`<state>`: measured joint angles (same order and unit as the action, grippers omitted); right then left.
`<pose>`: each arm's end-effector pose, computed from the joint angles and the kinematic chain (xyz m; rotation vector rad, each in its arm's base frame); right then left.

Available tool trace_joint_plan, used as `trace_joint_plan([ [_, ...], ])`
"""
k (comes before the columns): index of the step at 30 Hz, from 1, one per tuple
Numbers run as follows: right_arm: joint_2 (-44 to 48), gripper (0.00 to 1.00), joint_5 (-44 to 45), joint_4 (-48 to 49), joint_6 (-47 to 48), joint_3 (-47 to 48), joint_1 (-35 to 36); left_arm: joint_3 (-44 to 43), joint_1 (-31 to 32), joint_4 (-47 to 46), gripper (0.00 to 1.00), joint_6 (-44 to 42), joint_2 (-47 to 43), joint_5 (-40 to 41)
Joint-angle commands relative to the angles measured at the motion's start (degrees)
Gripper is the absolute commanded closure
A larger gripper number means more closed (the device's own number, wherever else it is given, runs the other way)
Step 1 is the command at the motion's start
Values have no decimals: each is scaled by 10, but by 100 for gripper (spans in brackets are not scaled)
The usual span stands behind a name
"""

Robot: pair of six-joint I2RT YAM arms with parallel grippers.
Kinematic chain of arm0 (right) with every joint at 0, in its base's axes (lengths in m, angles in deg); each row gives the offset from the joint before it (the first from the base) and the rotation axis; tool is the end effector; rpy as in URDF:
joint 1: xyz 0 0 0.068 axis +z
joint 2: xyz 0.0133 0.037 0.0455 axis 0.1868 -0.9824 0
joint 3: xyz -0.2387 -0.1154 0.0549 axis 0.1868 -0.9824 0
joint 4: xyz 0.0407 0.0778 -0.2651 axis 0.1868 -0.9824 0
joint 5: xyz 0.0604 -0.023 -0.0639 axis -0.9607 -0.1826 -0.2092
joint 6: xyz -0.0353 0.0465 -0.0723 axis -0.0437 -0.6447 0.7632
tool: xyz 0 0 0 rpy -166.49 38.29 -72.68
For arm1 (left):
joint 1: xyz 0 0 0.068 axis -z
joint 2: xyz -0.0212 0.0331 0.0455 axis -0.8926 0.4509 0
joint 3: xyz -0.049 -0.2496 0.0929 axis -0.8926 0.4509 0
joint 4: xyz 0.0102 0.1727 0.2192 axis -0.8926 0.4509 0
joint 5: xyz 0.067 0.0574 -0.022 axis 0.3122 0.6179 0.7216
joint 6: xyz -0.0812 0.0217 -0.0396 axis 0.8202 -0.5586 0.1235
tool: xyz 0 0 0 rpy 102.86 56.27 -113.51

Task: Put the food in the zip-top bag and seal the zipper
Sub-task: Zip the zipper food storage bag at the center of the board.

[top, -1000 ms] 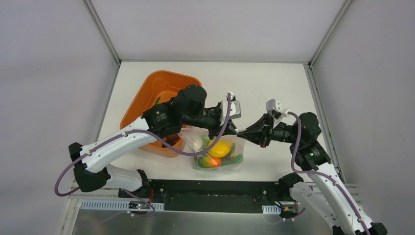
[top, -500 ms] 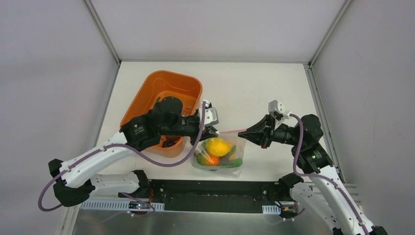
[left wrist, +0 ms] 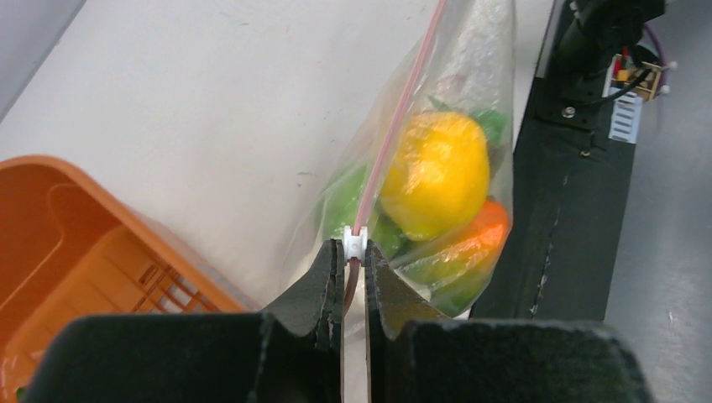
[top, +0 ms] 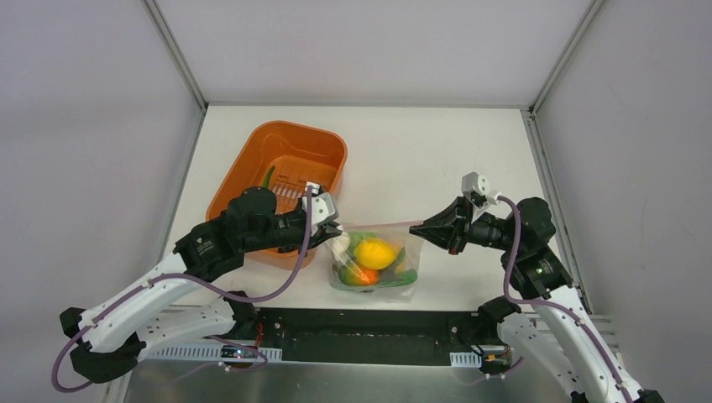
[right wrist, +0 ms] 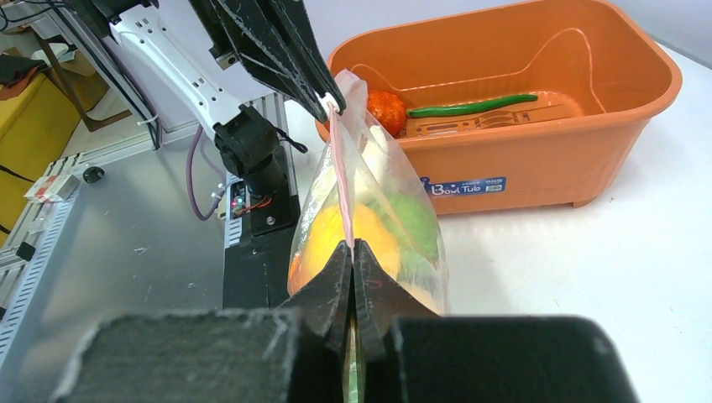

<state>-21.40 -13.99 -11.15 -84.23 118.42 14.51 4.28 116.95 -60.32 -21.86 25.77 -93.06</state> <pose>0.1358 0.1377 0.3617 -1.0854 1.1254 0.9576 0.1251 -0.2035 0.3775 1.1446 1.4688 -0.7279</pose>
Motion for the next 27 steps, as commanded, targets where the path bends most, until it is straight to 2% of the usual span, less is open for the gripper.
trace_joint_plan([
  [1, 18, 100, 15, 23, 10, 29, -5, 20, -25, 87, 100, -7, -36, 111],
  [6, 19, 100, 17, 16, 14, 34, -5, 34, -36, 100, 100, -6, -66, 137],
  [16, 12, 100, 27, 17, 15, 33, -6, 48, -45, 112, 100, -24, -122, 240],
  [22, 11, 100, 39, 25, 12, 31, -5, 46, -45, 120, 99, -17, -144, 247],
  [23, 11, 100, 47, 34, 8, 30, -5, 45, -46, 114, 88, -10, -144, 239],
  [25, 9, 100, 77, 51, 0, 32, -5, 37, -45, 102, 44, 1, -141, 226],
  [27, -1, 100, 112, 57, 3, 47, -5, 27, -46, 81, 22, 12, -137, 209],
])
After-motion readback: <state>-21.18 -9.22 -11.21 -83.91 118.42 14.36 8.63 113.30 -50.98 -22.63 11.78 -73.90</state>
